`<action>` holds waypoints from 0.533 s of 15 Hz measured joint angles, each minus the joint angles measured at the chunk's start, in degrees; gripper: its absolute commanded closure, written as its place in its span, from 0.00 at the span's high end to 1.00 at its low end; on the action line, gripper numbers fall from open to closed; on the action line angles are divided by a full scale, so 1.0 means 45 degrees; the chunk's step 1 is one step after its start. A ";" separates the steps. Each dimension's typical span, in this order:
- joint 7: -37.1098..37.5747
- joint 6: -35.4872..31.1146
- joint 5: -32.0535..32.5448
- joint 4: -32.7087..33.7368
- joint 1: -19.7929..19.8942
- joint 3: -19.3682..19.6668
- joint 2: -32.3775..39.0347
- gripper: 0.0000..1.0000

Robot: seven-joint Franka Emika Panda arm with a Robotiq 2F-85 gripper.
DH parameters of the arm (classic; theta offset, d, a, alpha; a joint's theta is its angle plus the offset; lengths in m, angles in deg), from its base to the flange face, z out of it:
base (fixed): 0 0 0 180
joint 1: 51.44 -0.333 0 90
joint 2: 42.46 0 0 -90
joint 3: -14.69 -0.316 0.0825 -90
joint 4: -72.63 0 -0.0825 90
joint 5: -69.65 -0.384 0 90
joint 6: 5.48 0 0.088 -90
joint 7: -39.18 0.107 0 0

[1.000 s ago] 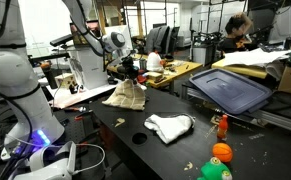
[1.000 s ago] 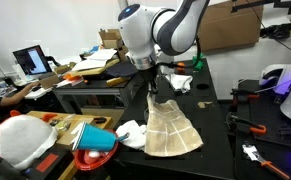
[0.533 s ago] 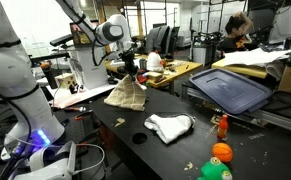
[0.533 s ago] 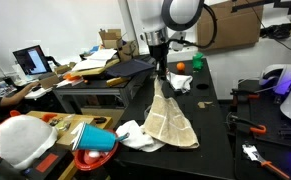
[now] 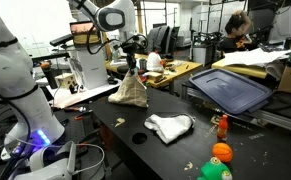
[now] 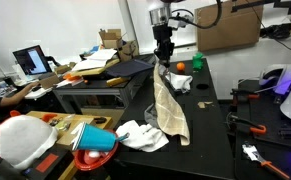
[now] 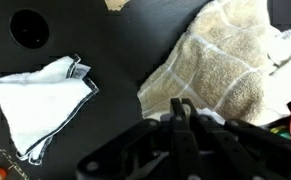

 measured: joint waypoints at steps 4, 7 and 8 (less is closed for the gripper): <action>0.0914 0.0610 -0.0198 0.1613 0.0378 0.0108 0.0074 0.01; 0.1378 0.0892 -0.0198 0.2660 0.0502 0.0132 0.0190 0.01; 0.1382 0.0894 -0.0198 0.2852 0.0549 0.0135 0.0156 0.01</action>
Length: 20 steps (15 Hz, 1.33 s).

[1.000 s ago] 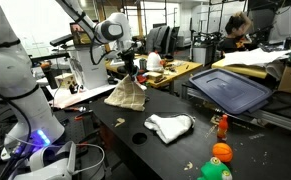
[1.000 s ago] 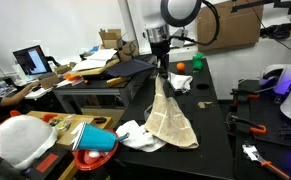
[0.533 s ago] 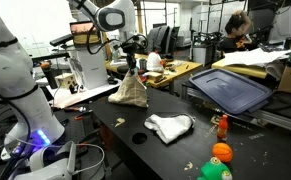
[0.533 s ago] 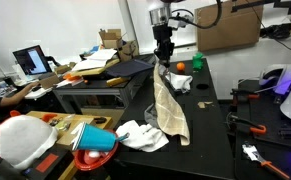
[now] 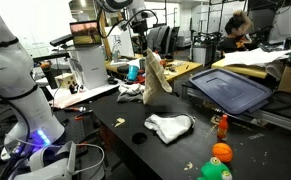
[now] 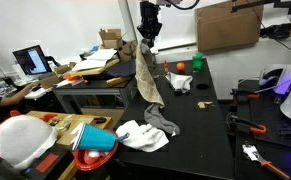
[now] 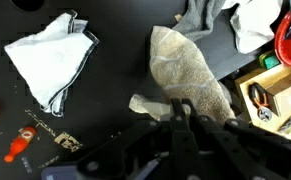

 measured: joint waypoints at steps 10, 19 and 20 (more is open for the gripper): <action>-0.2092 0.0812 -0.0217 -0.0544 0.0212 0.0729 -0.2192 0.01; -0.4493 0.4831 -0.1620 0.0213 0.0144 0.1248 -0.2713 0.01; -0.4147 0.4981 -0.1620 0.0448 0.0144 0.1159 -0.2422 0.01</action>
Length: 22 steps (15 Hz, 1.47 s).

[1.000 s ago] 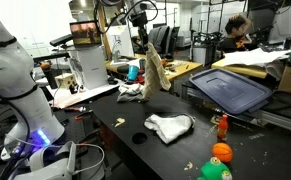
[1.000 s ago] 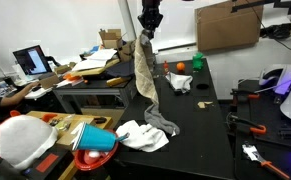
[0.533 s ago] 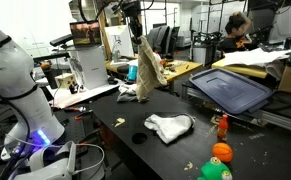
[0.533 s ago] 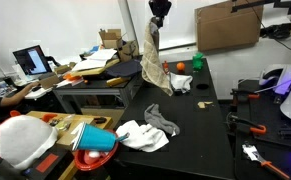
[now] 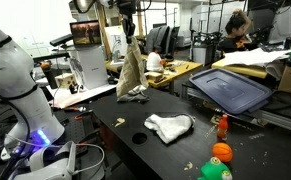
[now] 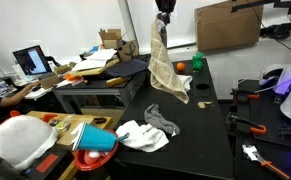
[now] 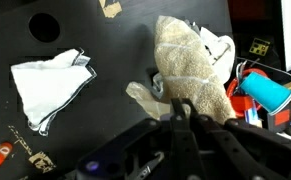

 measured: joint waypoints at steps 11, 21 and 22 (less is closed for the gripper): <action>0.2983 0.0898 0.0343 0.1570 0.0078 -0.0673 0.2623 0.01; 0.3358 0.1701 0.0138 0.1421 0.0421 -0.0365 0.2541 0.01; 0.3579 0.1716 0.0138 0.1390 0.0421 -0.0370 0.2595 0.01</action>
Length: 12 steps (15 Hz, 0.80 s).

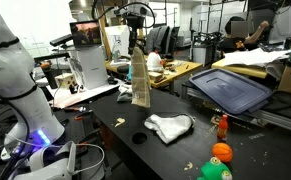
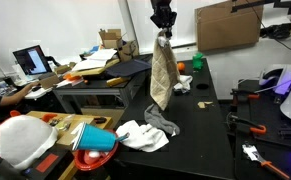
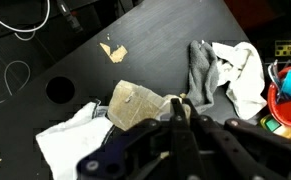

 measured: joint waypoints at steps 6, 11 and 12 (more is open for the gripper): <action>0.4025 -0.1047 0.0446 -0.0297 -0.0034 -0.0308 0.0469 0.01; 0.7994 -0.2359 0.1866 -0.0639 -0.0114 -0.0791 0.0601 0.36; 0.8688 -0.2504 0.2212 -0.0680 -0.0153 -0.0877 0.0601 0.44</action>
